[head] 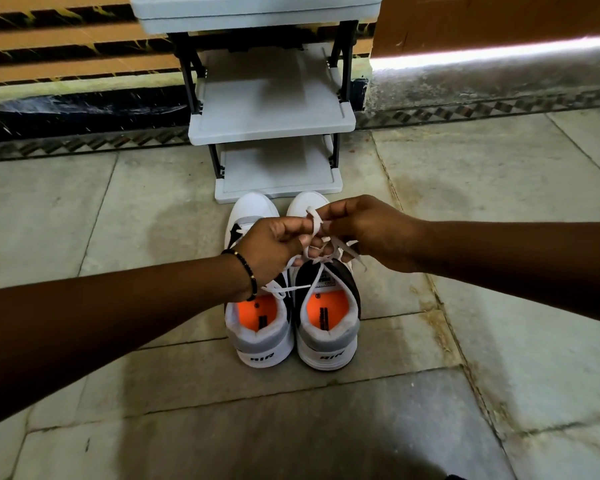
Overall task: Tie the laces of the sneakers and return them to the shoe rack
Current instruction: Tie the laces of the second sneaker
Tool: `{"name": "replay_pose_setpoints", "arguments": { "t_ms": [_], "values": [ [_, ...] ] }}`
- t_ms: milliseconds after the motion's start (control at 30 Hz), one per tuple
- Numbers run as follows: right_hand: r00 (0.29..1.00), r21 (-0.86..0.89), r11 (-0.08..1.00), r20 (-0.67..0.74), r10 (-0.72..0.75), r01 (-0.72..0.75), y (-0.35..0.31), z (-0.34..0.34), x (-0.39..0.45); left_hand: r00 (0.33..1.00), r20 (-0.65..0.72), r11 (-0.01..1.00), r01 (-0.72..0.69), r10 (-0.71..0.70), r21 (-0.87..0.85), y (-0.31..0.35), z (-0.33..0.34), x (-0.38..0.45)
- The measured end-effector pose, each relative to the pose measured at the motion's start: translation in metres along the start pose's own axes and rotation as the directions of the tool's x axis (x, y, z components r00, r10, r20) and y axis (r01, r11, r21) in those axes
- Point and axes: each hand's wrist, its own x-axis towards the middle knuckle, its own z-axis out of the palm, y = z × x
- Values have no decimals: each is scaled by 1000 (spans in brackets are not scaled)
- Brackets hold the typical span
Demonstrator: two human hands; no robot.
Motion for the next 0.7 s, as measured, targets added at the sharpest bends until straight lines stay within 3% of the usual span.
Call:
{"name": "replay_pose_setpoints", "arguments": {
  "t_ms": [167, 433, 567, 700],
  "values": [
    [998, -56, 997, -21, -61, 60, 3, 2, 1, 999, -52, 999, -5, 3, -39, -5, -3, -2],
    [988, 82, 996, -142, 57, -45, 5, -1, 7, 999, -51, 993, 6, -13, -121, 8, 3, -5],
    [983, 122, 990, -158, 93, -75, 7, -1, 9, 990, -56, 991, 130, -132, -32, 16, 5, -7],
    [988, 21, 1000, -151, 16, -13, 9, -2, 9, 987, -36, 988, 157, -157, 2, 21, 7, -3]
  ]
}}
